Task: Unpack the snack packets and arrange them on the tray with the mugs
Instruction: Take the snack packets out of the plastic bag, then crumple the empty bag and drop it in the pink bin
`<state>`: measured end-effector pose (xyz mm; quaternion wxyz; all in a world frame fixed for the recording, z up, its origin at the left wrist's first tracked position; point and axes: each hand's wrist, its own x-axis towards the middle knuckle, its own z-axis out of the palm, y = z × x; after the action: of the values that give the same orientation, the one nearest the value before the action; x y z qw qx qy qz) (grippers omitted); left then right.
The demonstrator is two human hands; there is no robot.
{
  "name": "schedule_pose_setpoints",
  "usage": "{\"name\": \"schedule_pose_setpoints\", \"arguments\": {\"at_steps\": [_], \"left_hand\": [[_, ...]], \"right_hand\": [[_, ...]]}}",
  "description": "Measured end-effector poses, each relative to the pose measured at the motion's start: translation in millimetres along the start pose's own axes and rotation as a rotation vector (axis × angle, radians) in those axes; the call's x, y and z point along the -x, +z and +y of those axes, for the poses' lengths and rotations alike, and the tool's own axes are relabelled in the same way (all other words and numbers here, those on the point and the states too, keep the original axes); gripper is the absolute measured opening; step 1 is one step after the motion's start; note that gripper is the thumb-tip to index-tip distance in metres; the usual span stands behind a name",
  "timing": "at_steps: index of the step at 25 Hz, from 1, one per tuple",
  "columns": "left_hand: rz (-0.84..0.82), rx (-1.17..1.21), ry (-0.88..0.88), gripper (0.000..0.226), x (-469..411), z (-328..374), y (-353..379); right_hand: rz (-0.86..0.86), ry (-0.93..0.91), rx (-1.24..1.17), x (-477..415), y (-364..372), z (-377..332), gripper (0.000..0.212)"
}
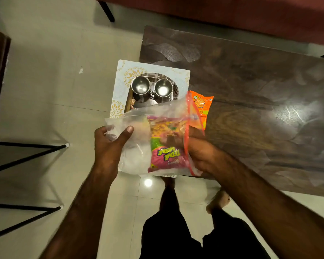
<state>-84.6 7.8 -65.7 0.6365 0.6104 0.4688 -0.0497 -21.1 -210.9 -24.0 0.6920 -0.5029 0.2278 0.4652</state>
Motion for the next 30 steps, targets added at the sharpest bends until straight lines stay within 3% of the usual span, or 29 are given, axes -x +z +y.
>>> {"name": "schedule_pose_setpoints", "arguments": {"at_steps": [6,10,15,22,25,26,30], "left_hand": [[0.136,-0.038,-0.010,0.062,-7,-7,-38],[0.102,0.036,-0.031,0.045,-10,-17,-57],[-0.060,0.125,-0.038,0.010,-11,-32,-71],[-0.035,0.070,-0.050,0.031,-4,-50,-71],[0.000,0.026,-0.033,0.029,1,-50,-66],[0.006,0.031,-0.039,0.030,3,-48,-61],[0.007,0.030,-0.053,0.028,18,-34,-38]], "right_hand": [[0.056,-0.211,-0.259,7,-65,-12,0.056],[0.360,-0.186,-0.331,-17,-110,2,0.048],[0.560,-0.032,-0.080,-55,-129,38,0.050],[0.687,-0.061,0.144,-92,-107,57,0.047],[0.913,-0.094,0.397,-69,-102,49,0.045],[0.856,-0.136,0.341,-56,-99,45,0.051],[0.225,-0.116,0.191,3,-56,32,0.072]]}}
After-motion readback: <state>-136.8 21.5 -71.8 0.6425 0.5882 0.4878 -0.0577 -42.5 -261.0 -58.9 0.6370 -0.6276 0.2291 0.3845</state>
